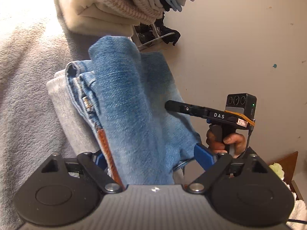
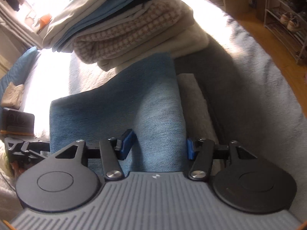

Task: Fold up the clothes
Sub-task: 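Carry the jeans bundle with both grippers toward the folded clothes stack, then lower the jeans bundle onto the folded jeans pile and open both grippers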

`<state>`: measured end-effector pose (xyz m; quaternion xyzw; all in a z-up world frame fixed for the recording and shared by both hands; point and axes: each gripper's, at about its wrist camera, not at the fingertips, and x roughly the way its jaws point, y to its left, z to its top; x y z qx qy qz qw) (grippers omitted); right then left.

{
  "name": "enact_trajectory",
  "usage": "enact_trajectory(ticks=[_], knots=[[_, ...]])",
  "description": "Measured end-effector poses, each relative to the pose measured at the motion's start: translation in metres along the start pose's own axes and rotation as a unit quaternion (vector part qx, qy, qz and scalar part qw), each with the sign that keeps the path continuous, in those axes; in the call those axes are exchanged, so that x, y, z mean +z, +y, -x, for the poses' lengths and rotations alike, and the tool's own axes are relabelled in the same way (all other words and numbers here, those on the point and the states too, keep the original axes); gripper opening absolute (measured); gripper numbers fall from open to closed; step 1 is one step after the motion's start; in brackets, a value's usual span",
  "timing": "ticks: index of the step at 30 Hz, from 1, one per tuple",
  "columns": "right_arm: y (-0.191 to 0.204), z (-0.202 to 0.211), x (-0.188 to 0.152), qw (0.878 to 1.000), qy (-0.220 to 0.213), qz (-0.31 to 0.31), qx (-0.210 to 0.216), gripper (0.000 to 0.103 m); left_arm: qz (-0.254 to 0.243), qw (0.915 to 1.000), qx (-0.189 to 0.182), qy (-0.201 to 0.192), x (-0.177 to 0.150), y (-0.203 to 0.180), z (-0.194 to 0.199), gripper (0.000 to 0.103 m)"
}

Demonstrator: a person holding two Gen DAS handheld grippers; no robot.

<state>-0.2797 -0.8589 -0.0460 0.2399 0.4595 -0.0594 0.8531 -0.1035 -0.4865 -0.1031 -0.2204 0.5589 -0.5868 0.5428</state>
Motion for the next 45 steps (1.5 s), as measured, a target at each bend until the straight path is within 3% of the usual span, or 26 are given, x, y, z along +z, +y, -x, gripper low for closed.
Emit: enact_trajectory(ticks=[3,5,8,11,14,16,17,18,19,20,21,23,26,31,36,39,41,45], knots=[[-0.004,0.033,-0.018,0.994,-0.084,-0.045,-0.061,0.054,-0.009,0.9999,-0.002,-0.01,-0.006,0.008,0.029,0.097],[-0.001,0.06,-0.038,0.979,-0.154,-0.079,-0.11,0.054,-0.027,0.9994,0.005,-0.023,-0.003,0.009,0.049,0.097],[0.022,0.091,-0.078,0.953,-0.232,-0.116,-0.157,0.054,-0.081,0.9934,0.029,-0.076,0.027,-0.006,0.067,0.097],[0.036,0.098,-0.123,0.933,-0.271,-0.192,-0.139,0.054,-0.117,0.9848,0.056,-0.116,0.061,-0.031,0.062,0.097],[0.032,0.082,-0.155,0.911,-0.281,-0.284,-0.101,0.058,-0.138,0.9819,0.091,-0.093,0.082,-0.037,0.026,0.097],[0.025,0.065,-0.165,0.904,-0.272,-0.317,-0.088,0.058,-0.15,0.9794,0.114,-0.073,0.094,-0.04,-0.001,0.094],[0.023,0.058,-0.166,0.903,-0.268,-0.325,-0.089,0.058,-0.156,0.9777,0.125,-0.063,0.101,-0.041,-0.014,0.088],[0.022,0.052,-0.165,0.904,-0.269,-0.321,-0.089,0.057,-0.162,0.9757,0.137,-0.053,0.107,-0.043,-0.027,0.081],[0.021,0.047,-0.164,0.906,-0.269,-0.315,-0.089,0.047,-0.158,0.9752,0.15,-0.04,0.105,-0.042,-0.033,0.078],[0.022,0.045,-0.161,0.91,-0.27,-0.301,-0.088,0.03,-0.154,0.9754,0.154,-0.034,0.101,-0.04,-0.035,0.072],[0.023,0.044,-0.157,0.915,-0.27,-0.287,-0.087,0.023,-0.153,0.9756,0.154,-0.032,0.1,-0.038,-0.037,0.071],[0.023,0.047,-0.15,0.923,-0.262,-0.265,-0.092,0.016,-0.151,0.9761,0.154,-0.028,0.096,-0.035,-0.042,0.067],[0.02,0.051,-0.141,0.932,-0.253,-0.24,-0.097,0.015,-0.144,0.9782,0.148,-0.023,0.092,-0.034,-0.05,0.067],[0.004,0.045,-0.146,0.93,-0.266,-0.238,-0.083,0.015,-0.145,0.9776,0.151,-0.024,0.086,-0.033,-0.056,0.067],[0.005,0.05,-0.165,0.908,-0.293,-0.293,-0.059,0.029,-0.115,0.9826,0.137,-0.049,0.097,-0.028,-0.039,0.069],[0.032,0.069,-0.18,0.904,-0.322,-0.267,-0.086,0.029,-0.112,0.982,0.13,-0.08,0.107,-0.026,-0.023,0.072],[0.056,0.078,-0.188,0.906,-0.338,-0.237,-0.098,0.03,-0.127,0.9776,0.146,-0.082,0.11,-0.027,-0.025,0.072],[0.122,0.073,-0.186,0.927,-0.343,-0.131,-0.078,0.029,-0.165,0.9653,0.187,-0.077,0.115,-0.028,-0.031,0.073]])
